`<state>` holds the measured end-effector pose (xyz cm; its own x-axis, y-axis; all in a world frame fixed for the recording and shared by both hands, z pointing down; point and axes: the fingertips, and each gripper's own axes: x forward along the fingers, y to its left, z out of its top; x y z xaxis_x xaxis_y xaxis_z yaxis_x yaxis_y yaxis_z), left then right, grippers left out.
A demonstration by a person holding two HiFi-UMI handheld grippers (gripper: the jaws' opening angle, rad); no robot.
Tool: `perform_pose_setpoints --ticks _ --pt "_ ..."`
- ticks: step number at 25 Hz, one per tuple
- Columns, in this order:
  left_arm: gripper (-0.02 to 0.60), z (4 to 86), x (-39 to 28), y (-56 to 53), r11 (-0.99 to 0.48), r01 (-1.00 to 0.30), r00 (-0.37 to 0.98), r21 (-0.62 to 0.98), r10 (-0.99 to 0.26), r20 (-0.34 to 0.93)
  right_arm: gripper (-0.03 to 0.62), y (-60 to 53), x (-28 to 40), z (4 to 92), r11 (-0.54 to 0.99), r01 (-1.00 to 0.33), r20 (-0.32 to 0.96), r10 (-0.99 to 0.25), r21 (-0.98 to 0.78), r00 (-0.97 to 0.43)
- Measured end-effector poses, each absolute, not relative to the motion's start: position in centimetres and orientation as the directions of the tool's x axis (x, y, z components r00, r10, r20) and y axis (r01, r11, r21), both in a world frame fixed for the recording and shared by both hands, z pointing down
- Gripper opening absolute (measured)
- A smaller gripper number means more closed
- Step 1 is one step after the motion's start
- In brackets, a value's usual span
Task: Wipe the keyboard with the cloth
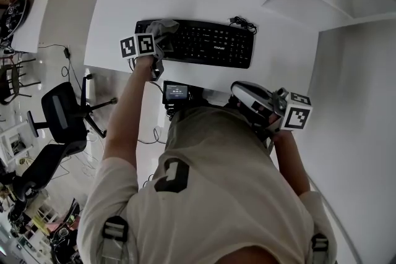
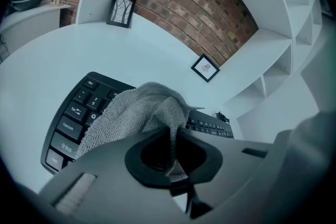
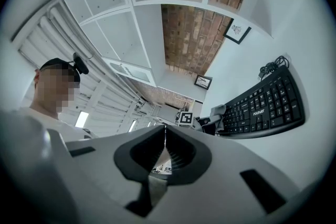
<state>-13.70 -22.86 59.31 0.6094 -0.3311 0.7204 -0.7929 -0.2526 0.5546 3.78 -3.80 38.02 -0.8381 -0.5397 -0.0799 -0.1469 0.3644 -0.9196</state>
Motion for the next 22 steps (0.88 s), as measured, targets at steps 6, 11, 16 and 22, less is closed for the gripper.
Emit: perform_pose_setpoints --ticks 6,11,16,22 --pt "0.009 59.2 -11.6 -22.1 -0.266 -0.784 0.62 0.56 -0.316 0.718 0.006 -3.2 4.8 38.0 0.364 -0.132 -0.093 -0.541 -0.922 -0.836" --pt "0.009 59.3 -9.5 -21.3 -0.285 -0.781 0.623 0.555 -0.295 0.725 0.006 -2.9 5.7 38.2 0.363 -0.12 -0.105 -0.544 -0.924 -0.833" --pt "0.009 59.3 -7.6 -20.7 -0.294 -0.778 0.625 0.555 -0.284 0.727 0.006 -2.5 7.0 38.2 0.362 -0.109 -0.117 -0.548 -0.926 -0.828" --pt "0.009 59.5 -6.6 -20.4 -0.291 -0.792 0.609 0.537 -0.302 0.734 0.006 -1.9 8.3 38.4 0.36 -0.102 -0.125 -0.555 -0.927 -0.822"
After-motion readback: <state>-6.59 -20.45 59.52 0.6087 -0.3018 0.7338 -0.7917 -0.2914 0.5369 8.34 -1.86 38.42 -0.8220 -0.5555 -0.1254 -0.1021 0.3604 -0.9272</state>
